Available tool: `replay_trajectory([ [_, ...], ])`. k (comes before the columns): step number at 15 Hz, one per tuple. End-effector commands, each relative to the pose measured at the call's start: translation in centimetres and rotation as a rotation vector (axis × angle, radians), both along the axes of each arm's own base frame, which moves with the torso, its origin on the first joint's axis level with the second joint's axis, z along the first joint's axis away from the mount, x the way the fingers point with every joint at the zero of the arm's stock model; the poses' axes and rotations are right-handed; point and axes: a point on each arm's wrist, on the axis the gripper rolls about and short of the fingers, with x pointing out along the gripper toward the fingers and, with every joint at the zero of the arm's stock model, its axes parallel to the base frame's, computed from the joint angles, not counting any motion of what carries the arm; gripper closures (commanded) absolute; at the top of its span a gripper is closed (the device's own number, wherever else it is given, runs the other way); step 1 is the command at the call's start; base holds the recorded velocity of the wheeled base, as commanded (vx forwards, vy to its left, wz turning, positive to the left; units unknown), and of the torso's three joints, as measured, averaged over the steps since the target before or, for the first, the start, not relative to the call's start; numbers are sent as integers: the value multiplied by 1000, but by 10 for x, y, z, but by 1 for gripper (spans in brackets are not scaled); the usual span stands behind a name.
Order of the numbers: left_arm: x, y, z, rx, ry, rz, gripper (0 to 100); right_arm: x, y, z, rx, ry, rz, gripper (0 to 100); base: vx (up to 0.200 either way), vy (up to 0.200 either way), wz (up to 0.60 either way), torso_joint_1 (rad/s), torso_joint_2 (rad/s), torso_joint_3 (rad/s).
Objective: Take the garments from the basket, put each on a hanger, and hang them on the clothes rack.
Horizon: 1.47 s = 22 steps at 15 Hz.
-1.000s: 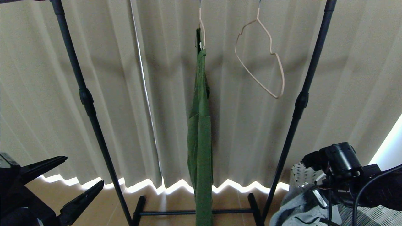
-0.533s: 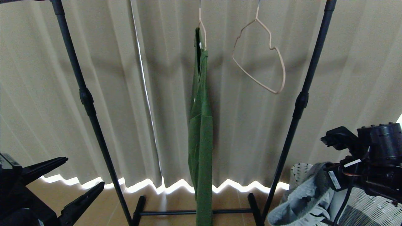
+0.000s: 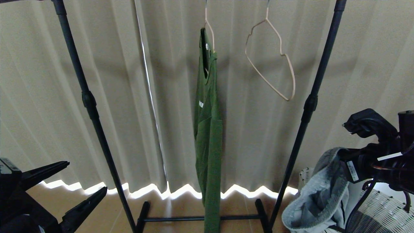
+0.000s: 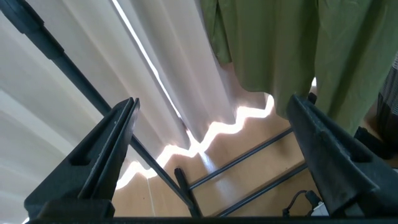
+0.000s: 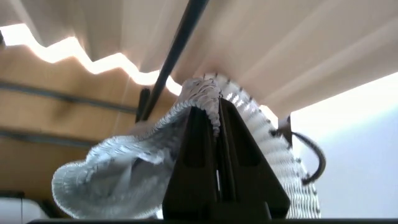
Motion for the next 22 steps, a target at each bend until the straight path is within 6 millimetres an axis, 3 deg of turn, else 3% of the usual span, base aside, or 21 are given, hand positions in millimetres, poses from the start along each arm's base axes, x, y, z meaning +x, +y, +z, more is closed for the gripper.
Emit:
replay_trajectory([
  [1, 0, 0, 0, 1, -3, 0, 0, 1, 1, 6, 4, -21, 3, 100, -200, 0, 0, -2, 2, 2],
  [6, -2, 0, -2, 0, 1, -5, 0, 1, 1, 8, -8, -32, 14, 100, -200, 0, 0, -2, 3, 3],
  [9, -4, -4, -9, -5, 36, -40, 0, -5, 3, 10, -2, -46, 33, 100, 0, 0, 0, 0, 0, 0],
  [11, -7, -5, -24, 6, 104, -61, 0, -11, 4, 15, 13, -61, 58, 100, 0, 0, 0, 0, 0, 0],
  [14, -8, -6, -25, 2, 110, -80, 0, -13, 8, 19, 25, -78, 90, 100, 0, 0, 0, 0, 0, 0],
  [17, -8, -13, -21, -19, 100, -216, 0, -17, 29, 43, 59, -159, 198, 100, 0, 0, 0, 0, 0, 0],
  [22, 0, -29, -3, -32, 63, -326, 0, -24, 54, 58, 101, -208, 330, 100, 0, 0, 0, 0, 0, 0],
])
